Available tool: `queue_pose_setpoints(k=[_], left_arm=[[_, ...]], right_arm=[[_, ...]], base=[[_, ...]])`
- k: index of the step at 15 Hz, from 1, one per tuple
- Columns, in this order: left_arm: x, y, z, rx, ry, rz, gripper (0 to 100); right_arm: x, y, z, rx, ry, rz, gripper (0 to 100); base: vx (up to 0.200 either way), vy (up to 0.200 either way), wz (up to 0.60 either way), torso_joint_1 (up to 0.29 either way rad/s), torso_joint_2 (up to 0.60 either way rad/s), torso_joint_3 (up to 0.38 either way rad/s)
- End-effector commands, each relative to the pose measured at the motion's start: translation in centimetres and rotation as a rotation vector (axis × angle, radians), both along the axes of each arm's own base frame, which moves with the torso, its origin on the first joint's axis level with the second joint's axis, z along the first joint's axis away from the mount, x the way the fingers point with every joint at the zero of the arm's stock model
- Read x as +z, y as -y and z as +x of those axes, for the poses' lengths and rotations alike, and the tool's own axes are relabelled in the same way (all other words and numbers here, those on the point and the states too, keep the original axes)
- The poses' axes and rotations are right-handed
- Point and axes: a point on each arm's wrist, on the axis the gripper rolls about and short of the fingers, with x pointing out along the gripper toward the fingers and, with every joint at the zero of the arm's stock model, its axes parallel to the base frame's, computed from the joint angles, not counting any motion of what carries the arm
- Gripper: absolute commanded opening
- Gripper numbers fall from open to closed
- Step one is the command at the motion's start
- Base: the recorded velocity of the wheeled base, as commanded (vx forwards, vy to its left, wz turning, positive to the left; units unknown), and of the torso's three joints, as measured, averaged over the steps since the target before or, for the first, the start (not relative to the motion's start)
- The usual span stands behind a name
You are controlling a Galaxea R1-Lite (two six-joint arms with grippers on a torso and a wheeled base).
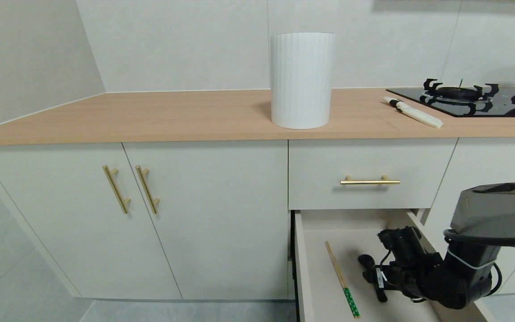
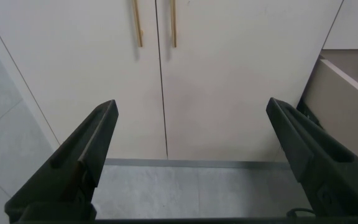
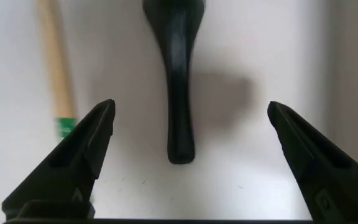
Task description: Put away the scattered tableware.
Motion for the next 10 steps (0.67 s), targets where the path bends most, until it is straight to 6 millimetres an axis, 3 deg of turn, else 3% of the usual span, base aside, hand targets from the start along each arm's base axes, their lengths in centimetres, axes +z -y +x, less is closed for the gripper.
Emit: queue_pose_setpoints(k=[1,5,7,8,10], left_arm=[[0.0,0.0,0.0,0.001,0.0,0.0,100],[0.0,0.0,0.0,0.001,-0.001,0.0,100],[0.0,0.0,0.0,0.001,0.0,0.007,100],[0.0,0.0,0.0,0.001,0.0,0.007,100],[0.0,0.0,0.0,0.001,-0.001,0.001,100]], right_arm=[[5.2,0.5,-1.4,0.006,0.102,0.027,100],[11.5,1.6,-4.7,0.006,0.13,0.037,100],[16.2,1.7,-7.5,0.041,0.178,0.062,100],[16.7,1.6,-8.0,0.053,0.181,0.064,100],[19.4,1.0,-10.9,0.126,0.177,0.07,100]], base=[[0.0,0.0,0.0,0.0,0.0,0.0],[0.0,0.0,0.0,0.0,0.0,0.0],[0.0,0.0,0.0,0.0,0.0,0.0],[0.0,0.0,0.0,0.0,0.0,0.0],[0.0,0.0,0.0,0.0,0.0,0.0]])
